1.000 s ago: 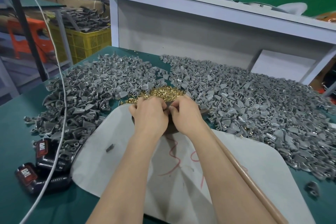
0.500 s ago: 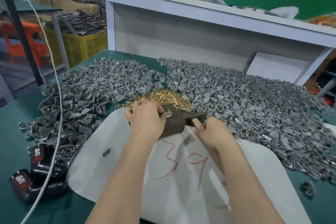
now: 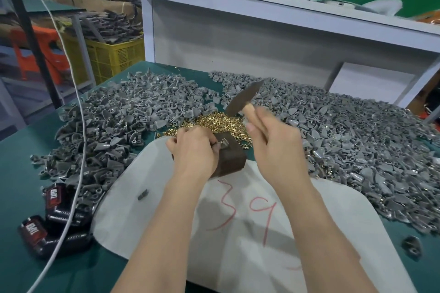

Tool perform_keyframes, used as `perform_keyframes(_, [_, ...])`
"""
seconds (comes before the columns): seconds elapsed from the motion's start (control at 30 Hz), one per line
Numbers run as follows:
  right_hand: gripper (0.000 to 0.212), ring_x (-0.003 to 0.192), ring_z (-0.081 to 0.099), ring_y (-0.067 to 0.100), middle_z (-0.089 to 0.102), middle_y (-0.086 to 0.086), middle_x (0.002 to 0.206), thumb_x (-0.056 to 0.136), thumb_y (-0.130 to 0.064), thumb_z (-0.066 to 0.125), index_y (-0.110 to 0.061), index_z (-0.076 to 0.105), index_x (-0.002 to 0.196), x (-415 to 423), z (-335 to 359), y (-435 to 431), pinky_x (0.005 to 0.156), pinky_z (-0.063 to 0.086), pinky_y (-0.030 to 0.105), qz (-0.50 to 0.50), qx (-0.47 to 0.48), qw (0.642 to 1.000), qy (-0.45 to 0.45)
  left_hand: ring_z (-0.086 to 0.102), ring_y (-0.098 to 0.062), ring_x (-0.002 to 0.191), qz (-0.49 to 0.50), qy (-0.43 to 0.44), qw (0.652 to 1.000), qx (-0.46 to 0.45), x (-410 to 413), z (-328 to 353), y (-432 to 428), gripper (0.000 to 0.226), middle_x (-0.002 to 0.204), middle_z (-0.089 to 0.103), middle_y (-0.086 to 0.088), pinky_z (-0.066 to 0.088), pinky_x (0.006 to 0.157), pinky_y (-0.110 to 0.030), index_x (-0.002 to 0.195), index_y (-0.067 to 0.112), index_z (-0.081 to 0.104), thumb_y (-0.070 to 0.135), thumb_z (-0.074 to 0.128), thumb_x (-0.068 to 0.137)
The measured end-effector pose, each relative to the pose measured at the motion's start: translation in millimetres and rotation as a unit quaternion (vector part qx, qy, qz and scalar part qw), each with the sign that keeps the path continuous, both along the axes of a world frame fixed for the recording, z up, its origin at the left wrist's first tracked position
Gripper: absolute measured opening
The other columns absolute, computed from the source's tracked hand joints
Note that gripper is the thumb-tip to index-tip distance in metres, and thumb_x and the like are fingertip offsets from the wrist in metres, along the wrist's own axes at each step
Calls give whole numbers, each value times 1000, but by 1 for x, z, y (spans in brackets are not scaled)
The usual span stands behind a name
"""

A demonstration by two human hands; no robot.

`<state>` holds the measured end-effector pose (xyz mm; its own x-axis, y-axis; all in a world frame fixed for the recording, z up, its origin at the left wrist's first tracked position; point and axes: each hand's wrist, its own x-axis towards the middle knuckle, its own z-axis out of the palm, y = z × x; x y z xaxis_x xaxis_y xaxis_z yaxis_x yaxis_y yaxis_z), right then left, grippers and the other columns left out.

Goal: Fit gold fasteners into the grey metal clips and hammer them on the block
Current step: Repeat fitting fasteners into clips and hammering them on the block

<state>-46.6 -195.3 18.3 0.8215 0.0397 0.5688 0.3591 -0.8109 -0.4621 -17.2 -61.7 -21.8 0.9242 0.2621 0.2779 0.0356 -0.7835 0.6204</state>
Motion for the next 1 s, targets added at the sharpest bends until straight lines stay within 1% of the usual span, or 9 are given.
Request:
perform_keyframes(0.07, [33, 95, 63, 31, 68, 9, 105, 95, -27, 53, -25, 56, 128, 1, -3, 5, 81, 50, 35, 17, -62, 993, 103, 43, -24, 108, 2, 10, 1000, 12, 1, 0, 1, 9, 97, 66, 5, 17, 78, -32, 81, 27, 71, 28, 63, 87])
perform_keyframes(0.13, [31, 97, 62, 30, 68, 7, 105, 95, -29, 52, -28, 57, 126, 5, -4, 5, 79, 47, 32, 4, -102, 986, 130, 43, -24, 110, 2, 14, 1000, 11, 2, 0, 1, 8, 100, 66, 5, 17, 77, -32, 84, 26, 71, 28, 64, 87])
perform_keyframes(0.23, [33, 95, 64, 28, 70, 5, 109, 95, -25, 54, -22, 58, 127, 1, 4, 1, 79, 46, 29, -24, -19, 1000, 9, 43, -23, 111, 0, 4, 1000, -1, 2, -1, 1, 8, 100, 66, 7, 16, 78, -32, 83, 27, 72, 29, 66, 87])
perform_keyframes(0.3, [32, 90, 65, 31, 70, 11, 105, 96, -26, 53, -20, 58, 126, 4, 5, 0, 79, 50, 32, -16, -21, 1000, -8, 43, -24, 111, 1, 1, 1000, -4, 3, -2, 0, 9, 97, 67, 5, 17, 79, -32, 81, 26, 72, 29, 66, 86])
perform_keyframes(0.43, [32, 97, 61, 32, 67, 11, 107, 95, -30, 50, -27, 56, 126, 8, 2, 1, 83, 50, 36, 0, -121, 982, 147, 44, -26, 108, 1, 2, 1000, 18, 2, -1, 0, 12, 96, 67, 4, 18, 77, -32, 80, 25, 71, 26, 61, 87])
perform_keyframes(0.57, [27, 78, 61, 26, 65, 4, 86, 96, -27, 49, -21, 59, 121, 7, 5, -4, 68, 43, 27, -18, -8, 1000, 2, 45, -24, 109, 4, -8, 1000, 9, 3, -2, 0, 11, 95, 67, 5, 17, 77, -31, 81, 24, 72, 27, 63, 87])
perform_keyframes(0.7, [20, 89, 62, 31, 65, 6, 90, 96, -28, 49, -21, 60, 111, 6, -2, -3, 71, 45, 29, 11, -121, 983, 139, 44, -25, 111, -1, 7, 1000, 27, 1, -1, 0, 11, 102, 66, 5, 19, 80, -33, 84, 25, 71, 26, 61, 88])
perform_keyframes(0.87, [30, 77, 59, 26, 64, 3, 89, 96, -26, 52, -22, 58, 125, 5, 6, -5, 68, 45, 28, -27, 6, 1000, -12, 44, -24, 110, 2, 1, 1000, 17, 2, 0, 0, 12, 101, 66, 4, 20, 81, -33, 84, 24, 72, 25, 62, 89])
perform_keyframes(1.0, [23, 92, 62, 30, 67, 7, 98, 94, -28, 52, -24, 59, 116, 3, -3, -3, 79, 50, 35, 16, -118, 982, 147, 44, -25, 113, 3, 12, 1000, 27, 1, 2, 0, 11, 105, 66, 4, 23, 83, -34, 86, 25, 71, 26, 60, 89])
